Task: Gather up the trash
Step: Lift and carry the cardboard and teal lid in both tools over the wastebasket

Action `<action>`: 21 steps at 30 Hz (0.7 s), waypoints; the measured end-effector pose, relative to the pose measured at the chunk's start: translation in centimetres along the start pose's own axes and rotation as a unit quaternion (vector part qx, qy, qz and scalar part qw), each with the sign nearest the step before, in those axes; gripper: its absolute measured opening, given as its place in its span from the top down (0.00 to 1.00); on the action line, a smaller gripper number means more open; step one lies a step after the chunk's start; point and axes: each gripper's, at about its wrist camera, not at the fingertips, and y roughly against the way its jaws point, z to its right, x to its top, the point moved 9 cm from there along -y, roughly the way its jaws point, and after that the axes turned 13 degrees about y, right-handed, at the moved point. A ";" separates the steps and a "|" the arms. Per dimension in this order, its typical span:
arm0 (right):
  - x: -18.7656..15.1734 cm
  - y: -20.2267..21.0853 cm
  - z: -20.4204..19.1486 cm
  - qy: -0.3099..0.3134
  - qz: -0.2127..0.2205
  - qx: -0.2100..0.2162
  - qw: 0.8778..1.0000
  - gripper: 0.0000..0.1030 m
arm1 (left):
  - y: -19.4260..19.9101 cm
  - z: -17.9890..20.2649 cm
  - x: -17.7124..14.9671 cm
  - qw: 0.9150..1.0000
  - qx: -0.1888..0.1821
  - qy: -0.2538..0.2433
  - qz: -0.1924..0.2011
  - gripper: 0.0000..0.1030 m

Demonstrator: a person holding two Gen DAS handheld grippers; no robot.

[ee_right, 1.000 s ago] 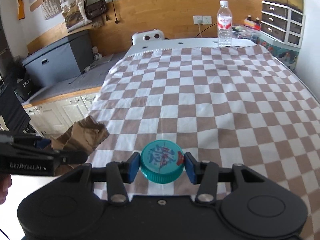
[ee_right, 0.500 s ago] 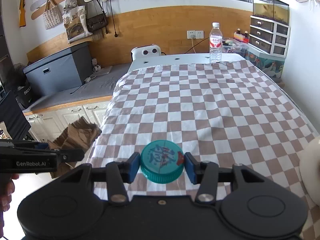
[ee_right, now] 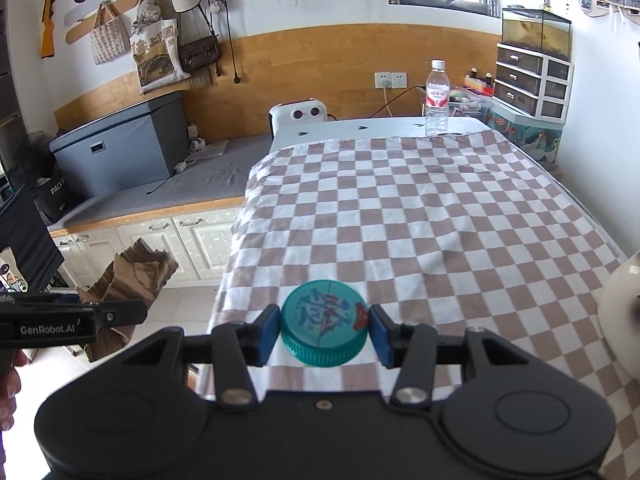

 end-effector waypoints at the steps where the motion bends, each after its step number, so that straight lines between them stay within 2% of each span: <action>1: 0.1 -0.1 -0.7 -0.001 0.001 0.002 1.000 0.52 | 0.2 -0.8 0.1 1.000 0.003 0.002 0.000 0.46; 11: 0.7 -2.7 -8.7 -0.009 -0.009 0.025 1.000 0.52 | 1.4 -10.1 1.8 0.999 0.031 0.026 -0.004 0.46; 21: 1.1 -6.9 -16.2 0.003 -0.037 0.057 0.998 0.52 | 0.1 -19.3 2.6 0.996 0.063 0.056 -0.030 0.46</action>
